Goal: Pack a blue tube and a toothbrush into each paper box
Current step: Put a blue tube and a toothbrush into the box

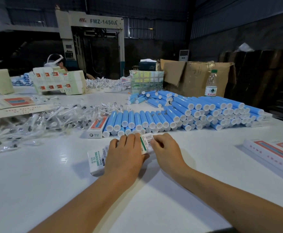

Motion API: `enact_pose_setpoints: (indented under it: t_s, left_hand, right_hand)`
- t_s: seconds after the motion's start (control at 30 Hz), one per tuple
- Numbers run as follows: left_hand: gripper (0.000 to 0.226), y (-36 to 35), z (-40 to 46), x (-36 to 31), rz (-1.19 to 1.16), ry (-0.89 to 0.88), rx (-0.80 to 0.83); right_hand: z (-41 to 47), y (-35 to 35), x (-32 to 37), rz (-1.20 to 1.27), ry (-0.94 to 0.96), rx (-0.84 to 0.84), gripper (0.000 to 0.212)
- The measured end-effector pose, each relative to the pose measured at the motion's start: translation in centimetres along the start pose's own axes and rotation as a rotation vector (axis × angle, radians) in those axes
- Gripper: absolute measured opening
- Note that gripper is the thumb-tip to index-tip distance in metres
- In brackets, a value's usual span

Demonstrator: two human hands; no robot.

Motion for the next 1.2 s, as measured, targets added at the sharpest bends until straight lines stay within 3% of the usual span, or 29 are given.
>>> enact_pose_setpoints:
  t_s: [0.2,0.27,0.3,0.37,0.43,0.53,0.6,0.7,0.77,0.83,0.9,1.07,1.2]
  left_hand:
    - [0.067,0.1,0.3,0.5,-0.011,0.026,0.001]
    - [0.067,0.1,0.5,1.1,-0.028,0.065,0.003]
    - [0.067,0.3,0.6,1.5,-0.039,0.086,-0.001]
    - [0.068,0.6,0.6,2.0,-0.08,0.121,-0.019]
    - [0.069,0.8,0.6,2.1,-0.113,0.129,-0.033]
    - [0.07,1.0,0.5,1.1,-0.132,0.077,-0.041]
    - [0.069,1.0,0.3,0.3,-0.11,0.028,-0.041]
    - [0.069,0.8,0.3,-0.3,-0.111,0.01,-0.035]
    - [0.072,0.4,0.3,-0.6,-0.119,0.004,-0.002]
    - [0.072,0.3,0.1,-1.1,-0.117,-0.002,0.034]
    - [0.069,0.6,-0.2,-1.3,-0.09,-0.002,0.065]
    - [0.065,1.4,-0.5,-1.5,-0.115,-0.015,0.01]
    - [0.066,1.3,-0.3,-1.0,-0.154,-0.005,-0.016]
  right_hand:
    - [0.0,-0.8,1.1,-0.073,0.079,0.087,0.026]
    - [0.1,0.2,1.9,-0.118,0.125,0.033,0.01]
    - [0.1,1.2,2.1,-0.097,0.136,-0.039,0.02]
    - [0.5,3.1,1.3,0.085,0.07,-0.172,0.056]
    - [0.9,2.9,-1.0,0.426,-0.175,-0.158,0.072]
    - [0.0,-1.9,-2.8,1.101,-0.582,0.081,0.055]
    - [-0.3,-3.2,-2.4,1.229,-0.618,0.166,0.036]
    - [0.0,-2.8,-2.2,1.102,-0.5,0.127,0.018]
    - [0.2,-1.5,-1.8,0.715,-0.339,0.069,0.008]
    - [-0.1,-0.6,-0.4,0.241,-0.124,0.026,0.013]
    - [-0.6,-0.5,0.9,0.062,-0.003,0.008,0.016]
    - [-1.1,-0.4,1.5,0.085,0.029,0.032,0.019]
    - [-0.9,-1.0,0.1,0.498,-0.177,0.107,0.033]
Point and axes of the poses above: each hand's wrist, its own z-axis towards the middle knuckle, its own y-axis out of the back of the hand, x = y × z, the point moved 10 cm from there along z, towards the middle knuckle, and after that the axes turned 2 degrees about z, right-handed, at the moved point
